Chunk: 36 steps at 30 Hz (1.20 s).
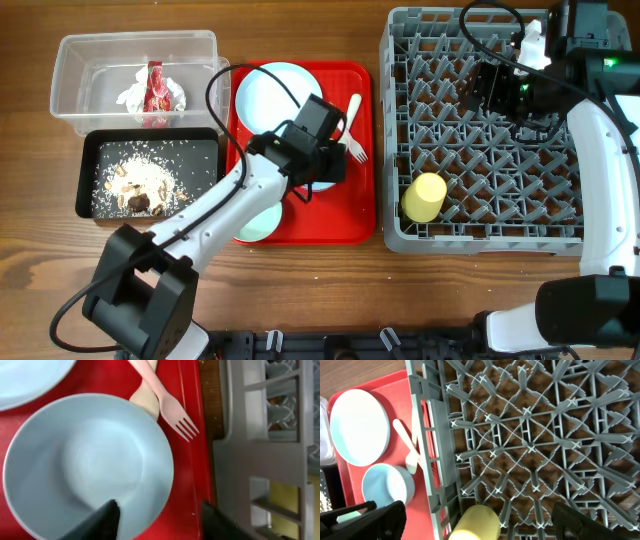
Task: Sort waste into correct bins and load items into the dishwasher rack
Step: 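Set the emptied blue bowl back on the red tray with the left gripper, then grasp the blue bowl rim with the right gripper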
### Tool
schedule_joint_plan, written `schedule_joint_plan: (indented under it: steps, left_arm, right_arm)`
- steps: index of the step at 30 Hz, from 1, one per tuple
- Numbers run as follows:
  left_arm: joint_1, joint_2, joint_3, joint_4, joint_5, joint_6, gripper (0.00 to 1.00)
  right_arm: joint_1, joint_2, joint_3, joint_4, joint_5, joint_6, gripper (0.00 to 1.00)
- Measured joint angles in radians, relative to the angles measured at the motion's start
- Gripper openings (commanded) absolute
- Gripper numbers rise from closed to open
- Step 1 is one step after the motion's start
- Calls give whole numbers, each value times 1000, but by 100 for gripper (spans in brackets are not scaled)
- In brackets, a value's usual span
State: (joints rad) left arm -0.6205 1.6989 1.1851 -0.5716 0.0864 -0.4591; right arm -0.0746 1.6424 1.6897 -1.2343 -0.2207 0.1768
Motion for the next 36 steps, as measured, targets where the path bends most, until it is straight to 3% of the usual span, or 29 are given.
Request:
schedule_joint_plan:
  steps: [8,13,15,21,23,26,36]
  left_arm:
    - [58,-20,34,-5,42,-24,61]
    - [237,-173,77,-71,68,-56,66]
    - [398,-260,93,-159,69,-59,70]
    - [604,-260,95,-259,68,-26,71]
    - [618,-259,95,-262,68,2,72]
    - [620,-259,95,-263,68,28,72]
    - [620,-259,95,-262,15,43,75]
  right_arm:
    - [69,0,0,79,-83,1,86]
    - [271,1,0,206,-86,49,79]
    - [357,7,0,242,-68,81,76]
    - [501,134,0,263,-21,142,67]
    - [518,196,0,254,-16,149,60]
    - [532,301,0,224,-15,162,33]
    - [532,426,-58,235,-34,167,33]
